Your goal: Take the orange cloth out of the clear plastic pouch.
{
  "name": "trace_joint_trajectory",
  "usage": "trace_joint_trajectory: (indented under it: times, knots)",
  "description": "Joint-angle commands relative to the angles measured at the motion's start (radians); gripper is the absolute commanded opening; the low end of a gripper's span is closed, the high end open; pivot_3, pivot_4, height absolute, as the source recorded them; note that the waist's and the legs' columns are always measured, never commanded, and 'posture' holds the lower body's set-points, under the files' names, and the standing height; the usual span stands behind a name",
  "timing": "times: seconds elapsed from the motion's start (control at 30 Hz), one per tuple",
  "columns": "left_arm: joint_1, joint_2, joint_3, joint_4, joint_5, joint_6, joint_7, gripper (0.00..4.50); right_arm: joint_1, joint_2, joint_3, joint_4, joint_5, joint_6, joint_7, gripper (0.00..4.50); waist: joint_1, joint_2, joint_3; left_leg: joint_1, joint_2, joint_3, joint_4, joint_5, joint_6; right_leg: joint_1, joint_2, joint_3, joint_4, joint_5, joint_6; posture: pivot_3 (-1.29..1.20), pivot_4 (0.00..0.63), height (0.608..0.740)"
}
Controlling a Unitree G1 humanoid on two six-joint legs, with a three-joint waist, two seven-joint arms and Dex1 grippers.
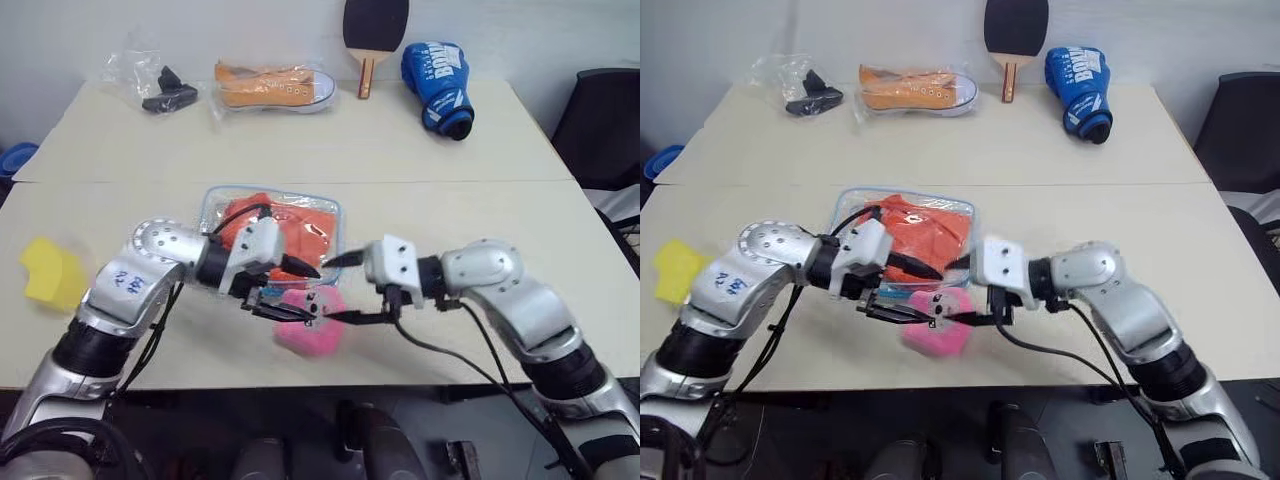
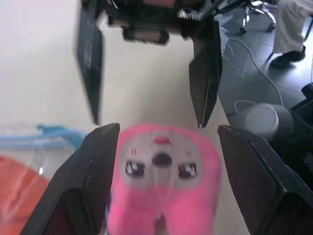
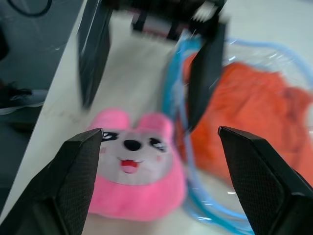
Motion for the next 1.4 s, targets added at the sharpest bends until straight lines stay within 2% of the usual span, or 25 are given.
trace_joint_trajectory:
  times: [0.03, 0.27, 0.43, 0.57, 0.63, 0.73, 0.87, 1.1, 1.23, 1.33, 1.4]
  knots:
    - [-0.013, -0.006, -0.088, 0.05, 0.117, -0.122, -0.06, 3.41, 0.0, -0.043, -0.072, -0.081, 0.042, 0.049, -0.015, 3.92, -0.001, 0.0, 0.0, 0.0, 0.0, 0.0, 0.0, 0.0, 0.0, 0.0, 0.0, 0.0, 0.0, 0.0, 0.0, 0.0, 0.15, 0.74]
    - [-0.065, -0.049, -0.169, 0.205, 0.295, -0.326, -0.088, 3.41, 0.101, -0.193, -0.202, -0.117, 0.095, 0.072, 0.024, 3.92, 0.009, 0.0, 0.0, 0.0, -0.001, -0.001, 0.001, -0.001, 0.002, 0.001, -0.001, -0.001, -0.003, 0.0, 0.0, 0.0, 0.15, 0.74]
    - [-0.071, -0.092, -0.158, 0.238, 0.319, -0.336, -0.08, 3.41, 0.196, -0.229, -0.235, -0.114, 0.078, 0.05, -0.001, 3.92, 0.007, 0.0, 0.0, -0.001, 0.0, 0.0, 0.0, -0.001, 0.004, 0.003, -0.001, 0.0, -0.003, 0.0, 0.001, 0.0, 0.15, 0.74]
    - [-0.06, -0.092, -0.132, 0.232, 0.316, -0.349, -0.08, 2.5, 0.232, -0.219, -0.234, -0.095, 0.049, 0.011, -0.026, 3.99, 0.004, 0.0, 0.0, -0.001, 0.0, 0.0, 0.0, -0.001, 0.003, 0.003, -0.001, 0.0, -0.003, 0.0, 0.001, 0.0, 0.15, 0.74]
    - [-0.048, -0.072, -0.102, 0.214, 0.29, -0.332, -0.093, 1.95, 0.23, -0.204, -0.193, -0.045, -0.013, -0.056, -0.044, 3.99, 0.002, 0.0, 0.0, -0.001, 0.0, 0.0, 0.0, -0.001, 0.003, 0.003, -0.001, 0.0, -0.003, 0.0, 0.001, 0.0, 0.15, 0.74]
    - [-0.029, -0.044, -0.063, 0.194, 0.248, -0.307, -0.122, 1.11, 0.178, -0.144, -0.133, 0.04, -0.06, -0.095, -0.077, 3.99, -0.003, 0.0, 0.0, -0.001, 0.0, 0.0, 0.0, -0.001, 0.003, 0.002, 0.0, 0.001, -0.002, 0.0, 0.001, 0.0, 0.15, 0.74]
    - [-0.01, -0.02, -0.03, 0.166, 0.217, -0.285, -0.141, 0.02, 0.103, -0.081, -0.032, 0.179, -0.192, -0.247, -0.094, 3.99, -0.001, 0.0, 0.0, 0.0, 0.0, 0.001, 0.0, 0.0, 0.002, 0.002, 0.0, 0.001, -0.001, 0.0, 0.0, 0.0, 0.15, 0.74]
    - [0.008, 0.006, 0.006, 0.113, 0.188, -0.209, -0.134, 0.02, -0.02, 0.043, 0.087, 0.385, -0.312, -0.469, -0.081, 3.99, 0.0, 0.0, 0.0, 0.0, 0.0, -0.001, 0.0, 0.0, 0.002, 0.001, 0.0, -0.001, -0.001, 0.0, 0.0, 0.0, 0.15, 0.74]
    - [0.012, 0.006, 0.011, 0.108, 0.19, -0.202, -0.122, 0.02, -0.053, 0.082, 0.104, 0.472, -0.336, -0.547, -0.067, 3.99, 0.0, 0.0, 0.0, 0.0, 0.0, -0.001, 0.001, 0.0, 0.002, 0.001, -0.001, -0.002, 0.0, 0.0, 0.0, 0.0, 0.15, 0.74]
    - [0.02, 0.01, 0.015, 0.102, 0.194, -0.201, -0.112, 0.0, -0.074, 0.113, 0.103, 0.522, -0.336, -0.58, -0.057, 3.43, 0.0, 0.0, 0.0, 0.0, 0.0, -0.002, 0.001, 0.0, 0.002, 0.001, -0.001, -0.002, 0.0, 0.0, 0.0, 0.0, 0.15, 0.74]
    - [0.029, 0.012, 0.02, 0.093, 0.194, -0.196, -0.103, 0.0, -0.084, 0.123, 0.107, 0.548, -0.345, -0.606, -0.045, 2.77, 0.0, 0.0, 0.0, 0.0, 0.0, -0.002, 0.001, 0.0, 0.002, 0.001, -0.001, -0.002, 0.0, 0.0, 0.0, 0.0, 0.15, 0.74]
